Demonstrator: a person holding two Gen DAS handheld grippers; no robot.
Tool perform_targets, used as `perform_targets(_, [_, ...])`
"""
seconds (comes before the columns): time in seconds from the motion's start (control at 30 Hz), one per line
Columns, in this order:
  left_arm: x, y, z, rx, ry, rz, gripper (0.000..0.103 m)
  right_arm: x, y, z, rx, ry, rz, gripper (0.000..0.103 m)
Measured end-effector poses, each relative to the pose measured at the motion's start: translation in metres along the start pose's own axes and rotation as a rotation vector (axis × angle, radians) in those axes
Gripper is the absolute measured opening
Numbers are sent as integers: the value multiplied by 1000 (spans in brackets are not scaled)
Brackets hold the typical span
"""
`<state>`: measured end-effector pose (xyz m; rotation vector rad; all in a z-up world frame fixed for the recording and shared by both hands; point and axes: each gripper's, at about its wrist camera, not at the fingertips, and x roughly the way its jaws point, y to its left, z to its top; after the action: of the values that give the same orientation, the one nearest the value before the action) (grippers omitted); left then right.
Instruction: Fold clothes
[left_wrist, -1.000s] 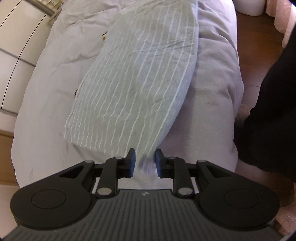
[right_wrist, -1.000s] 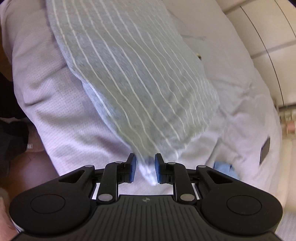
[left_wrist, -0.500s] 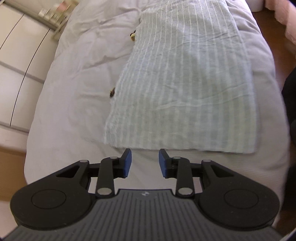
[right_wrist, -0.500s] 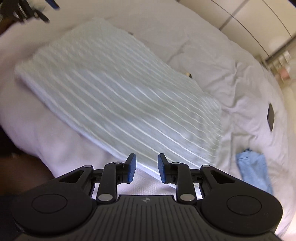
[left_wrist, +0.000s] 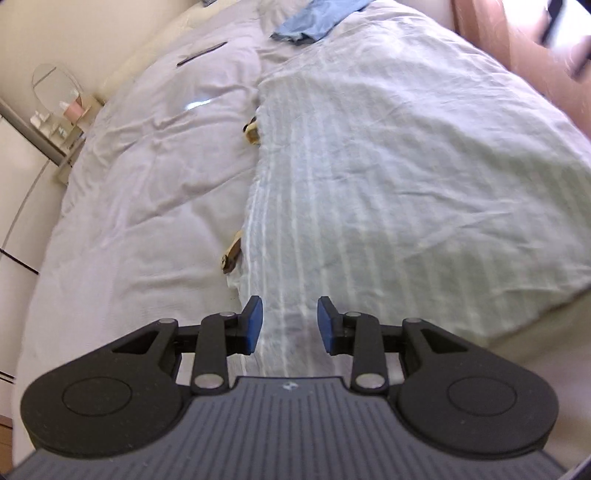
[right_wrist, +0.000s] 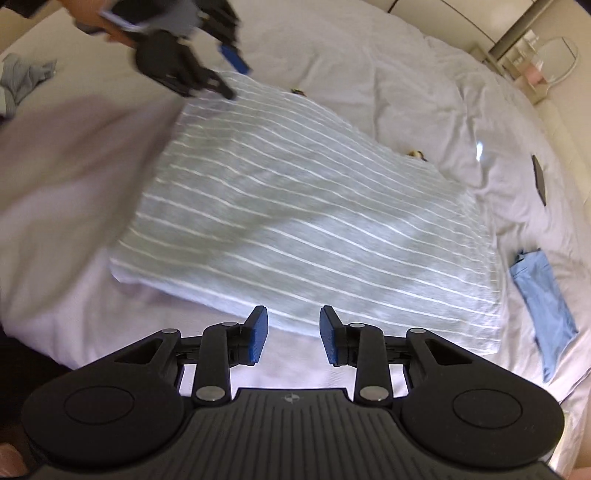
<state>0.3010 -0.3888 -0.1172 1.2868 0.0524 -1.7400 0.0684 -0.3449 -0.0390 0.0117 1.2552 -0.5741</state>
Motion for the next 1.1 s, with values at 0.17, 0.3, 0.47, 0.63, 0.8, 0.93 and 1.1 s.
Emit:
perform_targets(0.17, [28,11,-27,31,10,-13,29,13,13,13,40,14,-1,33])
perform_targets(0.3, [33,26,-42,7,9,-5,29,22,16,16,62,27,-9,36])
perform_targets(0.47, [22,56,-52,-104,23,-4,29,20,20,17,65,33,-7,41])
perform_targets(0.63, [8,86,-39,-304,-23,-73,29,19,22,24,74,31,3,43])
perform_targets(0.8, [-2,102,-37,-497,-25,-155,33,20,-2,35,79,23,-26,43])
perform_targets(0.93, [-13,103,-55,-619,25,-202,35,26,-46,40,73,16,-58,43])
perform_targets(1.1, [-8,101,-78,-870,123,-206,36,49,-119,52,95,-2,-76,43])
